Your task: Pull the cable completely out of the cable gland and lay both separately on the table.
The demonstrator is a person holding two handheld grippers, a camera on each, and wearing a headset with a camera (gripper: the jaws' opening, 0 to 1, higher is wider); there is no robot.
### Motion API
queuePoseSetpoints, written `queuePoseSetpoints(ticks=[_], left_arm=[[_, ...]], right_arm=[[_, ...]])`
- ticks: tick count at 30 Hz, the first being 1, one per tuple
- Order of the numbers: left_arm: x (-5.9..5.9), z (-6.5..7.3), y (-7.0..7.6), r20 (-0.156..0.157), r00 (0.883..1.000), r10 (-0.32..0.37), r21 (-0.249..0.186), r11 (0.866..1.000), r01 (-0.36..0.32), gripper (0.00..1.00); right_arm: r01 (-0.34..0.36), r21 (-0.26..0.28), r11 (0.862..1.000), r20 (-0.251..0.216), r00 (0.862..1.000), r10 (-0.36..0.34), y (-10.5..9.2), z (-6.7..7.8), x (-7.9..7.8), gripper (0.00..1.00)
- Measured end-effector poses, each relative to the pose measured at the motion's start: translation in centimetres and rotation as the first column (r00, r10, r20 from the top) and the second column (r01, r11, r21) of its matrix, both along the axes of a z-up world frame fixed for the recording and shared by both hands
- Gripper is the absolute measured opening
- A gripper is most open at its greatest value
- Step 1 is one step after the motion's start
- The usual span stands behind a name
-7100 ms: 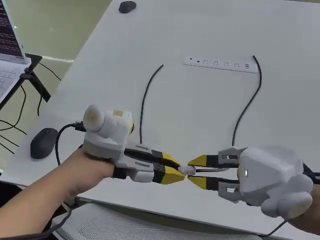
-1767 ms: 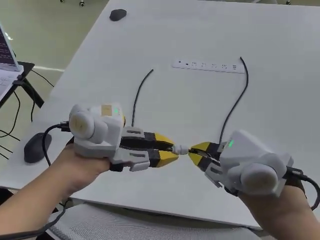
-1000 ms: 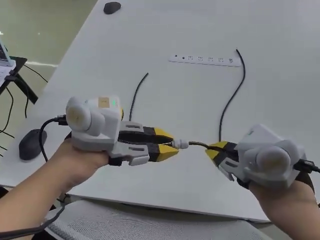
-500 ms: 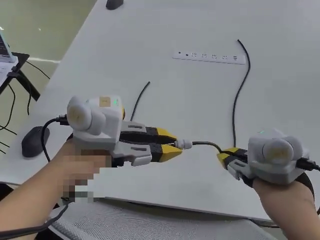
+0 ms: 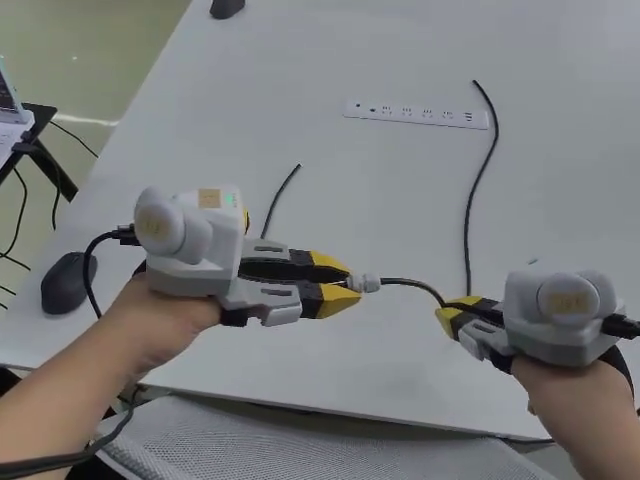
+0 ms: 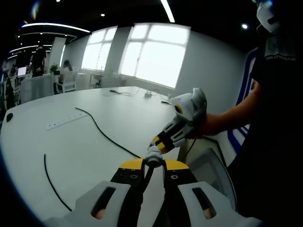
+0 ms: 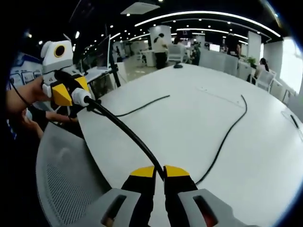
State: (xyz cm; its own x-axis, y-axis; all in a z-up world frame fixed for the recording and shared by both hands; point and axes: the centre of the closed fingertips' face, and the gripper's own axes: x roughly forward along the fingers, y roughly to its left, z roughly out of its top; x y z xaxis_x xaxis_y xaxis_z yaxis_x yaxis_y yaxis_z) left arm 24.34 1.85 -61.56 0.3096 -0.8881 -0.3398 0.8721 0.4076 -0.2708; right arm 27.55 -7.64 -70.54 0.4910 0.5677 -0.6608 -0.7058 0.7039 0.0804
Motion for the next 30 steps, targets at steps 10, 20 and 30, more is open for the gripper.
queuePoseSetpoints(ticks=[10, 20, 30], left_arm=[[-0.3, -0.4, -0.4, -0.022, 1.0, -0.007, -0.003, 1.0, 0.007, 0.15], [-0.6, -0.7, -0.2, -0.034, 0.999, -0.014, 0.001, 1.0, 0.014, 0.15], [-0.4, -1.3, 0.2, -0.038, 0.999, -0.023, 0.018, 1.0, 0.024, 0.15]], right_arm=[[-0.074, 0.017, 0.997, 0.008, 0.997, 0.074, 0.9, 1.9, -1.1, 0.13], [-0.307, -0.124, 0.943, 0.176, 0.929, 0.326, 5.4, 6.0, -2.1, 0.14], [-0.396, -0.205, 0.895, 0.204, 0.877, 0.435, 8.2, 6.0, -2.8, 0.06]])
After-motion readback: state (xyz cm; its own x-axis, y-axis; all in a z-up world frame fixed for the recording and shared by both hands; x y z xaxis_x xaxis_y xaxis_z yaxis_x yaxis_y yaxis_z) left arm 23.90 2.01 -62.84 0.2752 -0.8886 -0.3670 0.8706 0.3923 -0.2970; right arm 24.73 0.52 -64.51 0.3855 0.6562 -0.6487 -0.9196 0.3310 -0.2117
